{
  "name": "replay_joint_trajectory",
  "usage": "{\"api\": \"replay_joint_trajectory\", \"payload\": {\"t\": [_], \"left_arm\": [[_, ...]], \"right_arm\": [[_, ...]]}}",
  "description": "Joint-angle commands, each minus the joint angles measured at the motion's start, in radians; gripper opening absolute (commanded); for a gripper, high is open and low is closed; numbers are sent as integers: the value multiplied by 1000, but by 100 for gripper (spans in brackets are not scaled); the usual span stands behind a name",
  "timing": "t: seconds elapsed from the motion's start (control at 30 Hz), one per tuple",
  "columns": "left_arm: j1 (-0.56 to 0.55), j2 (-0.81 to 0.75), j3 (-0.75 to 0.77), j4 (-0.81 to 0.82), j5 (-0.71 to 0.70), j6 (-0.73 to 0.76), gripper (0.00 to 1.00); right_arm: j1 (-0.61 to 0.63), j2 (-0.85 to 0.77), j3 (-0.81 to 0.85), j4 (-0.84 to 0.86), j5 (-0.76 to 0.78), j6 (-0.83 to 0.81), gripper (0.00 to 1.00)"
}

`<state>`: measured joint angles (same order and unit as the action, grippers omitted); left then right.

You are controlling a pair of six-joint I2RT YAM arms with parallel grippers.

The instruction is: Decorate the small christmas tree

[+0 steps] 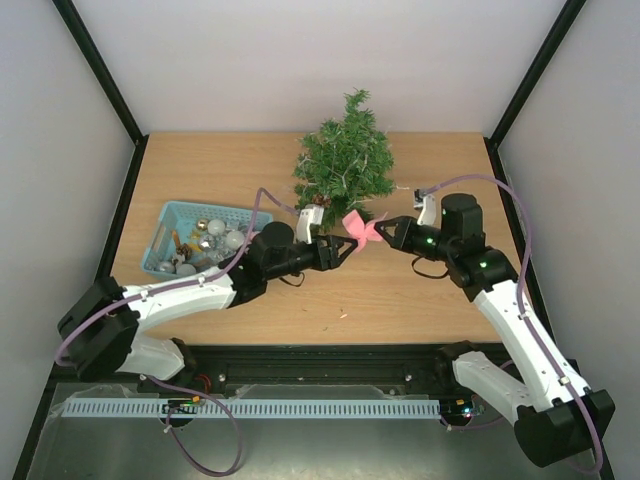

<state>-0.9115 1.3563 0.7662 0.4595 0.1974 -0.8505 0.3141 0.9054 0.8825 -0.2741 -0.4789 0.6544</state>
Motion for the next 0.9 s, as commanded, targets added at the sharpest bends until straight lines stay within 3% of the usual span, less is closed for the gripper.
{"api": "replay_joint_trajectory", "payload": {"t": [0.0,0.2,0.33,0.6,0.87], "left_arm": [[-4,47,-20,127,-1,-28,59],[-4,63,-59,169,-4,-50,49],[-5,75,-55,173,-19,-44,24],[-6,97,-43,175,-64,-40,4],[-4,171,49,103,-151,-37,2]], "right_arm": [[-4,-8,-28,31,-31,-2,1],[-3,-8,-36,38,-27,-6,1],[-4,-7,-47,52,-30,-1,1],[-4,5,-48,50,6,-12,1],[-4,74,-18,83,89,-13,1]]}}
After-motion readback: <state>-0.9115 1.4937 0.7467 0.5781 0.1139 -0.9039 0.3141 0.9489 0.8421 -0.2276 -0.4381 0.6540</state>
